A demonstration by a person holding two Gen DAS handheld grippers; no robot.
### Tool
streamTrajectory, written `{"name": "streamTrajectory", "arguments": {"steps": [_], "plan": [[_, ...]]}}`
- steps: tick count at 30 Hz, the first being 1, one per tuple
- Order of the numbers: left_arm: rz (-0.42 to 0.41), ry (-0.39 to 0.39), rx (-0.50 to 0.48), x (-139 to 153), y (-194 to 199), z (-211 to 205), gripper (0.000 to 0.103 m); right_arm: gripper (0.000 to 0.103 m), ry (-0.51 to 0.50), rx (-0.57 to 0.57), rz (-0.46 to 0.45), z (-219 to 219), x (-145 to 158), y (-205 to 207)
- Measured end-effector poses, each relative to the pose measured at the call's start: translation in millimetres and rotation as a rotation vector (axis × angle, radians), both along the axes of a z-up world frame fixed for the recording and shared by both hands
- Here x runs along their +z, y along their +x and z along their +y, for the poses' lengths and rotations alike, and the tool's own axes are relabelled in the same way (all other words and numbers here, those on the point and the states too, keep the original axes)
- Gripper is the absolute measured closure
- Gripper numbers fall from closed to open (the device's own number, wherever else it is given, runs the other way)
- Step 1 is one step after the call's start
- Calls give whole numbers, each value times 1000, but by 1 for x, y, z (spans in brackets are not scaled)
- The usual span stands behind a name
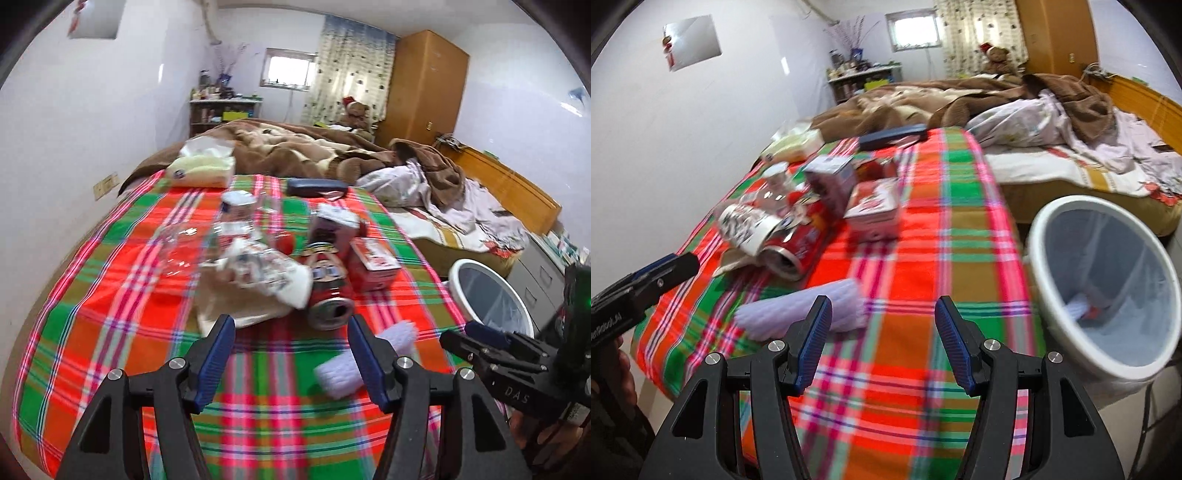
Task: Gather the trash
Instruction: 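Grasp the second white foam net with the right tool while the left tool grasps the paper bag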
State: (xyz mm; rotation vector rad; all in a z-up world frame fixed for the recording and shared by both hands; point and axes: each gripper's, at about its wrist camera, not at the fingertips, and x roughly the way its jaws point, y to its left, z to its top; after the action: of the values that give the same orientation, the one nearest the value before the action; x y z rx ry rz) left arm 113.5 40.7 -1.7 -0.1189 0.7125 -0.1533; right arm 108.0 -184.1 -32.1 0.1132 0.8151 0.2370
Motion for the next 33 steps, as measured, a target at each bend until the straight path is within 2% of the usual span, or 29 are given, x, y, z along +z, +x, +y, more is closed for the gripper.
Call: {"name": "streamTrajectory", "arguments": {"steps": [10, 16, 20, 27, 31, 33], "plan": [[36, 5, 56, -16, 9, 45, 40, 43, 88, 32, 92, 40, -18, 18], [64, -16, 32, -26, 25, 55, 40, 43, 59, -10, 83, 51, -19, 27], [82, 6, 21, -31, 38, 56, 40, 43, 66, -42, 96, 53, -20, 36], [105, 14, 2, -39, 65, 61, 40, 43, -19, -109, 123, 60, -26, 49], [125, 49, 6, -46, 77, 62, 40, 44, -21, -109, 116, 59, -28, 48], [139, 31, -2, -50, 83, 64, 40, 50, -27, -102, 112, 59, -28, 47]]}}
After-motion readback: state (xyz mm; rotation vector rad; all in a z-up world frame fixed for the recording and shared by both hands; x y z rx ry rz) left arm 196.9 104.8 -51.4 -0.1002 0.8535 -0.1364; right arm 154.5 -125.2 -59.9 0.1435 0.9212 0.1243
